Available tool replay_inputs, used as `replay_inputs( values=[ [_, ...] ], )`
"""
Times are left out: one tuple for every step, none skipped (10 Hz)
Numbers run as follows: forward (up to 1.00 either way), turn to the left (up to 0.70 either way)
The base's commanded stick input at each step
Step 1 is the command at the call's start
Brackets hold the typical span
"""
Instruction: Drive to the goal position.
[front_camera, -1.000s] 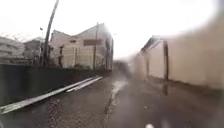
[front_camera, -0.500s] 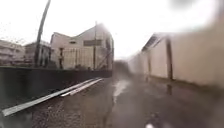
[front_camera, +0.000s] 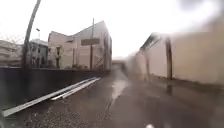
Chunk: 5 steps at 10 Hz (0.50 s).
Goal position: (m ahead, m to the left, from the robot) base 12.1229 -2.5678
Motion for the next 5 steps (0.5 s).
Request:
replay_inputs(
  values=[
    [0.5, 0.07],
    [0.5, 0.07],
    [0.5, 0.07],
    [0.5, 0.07],
    [0.5, 0.07]
  ],
)
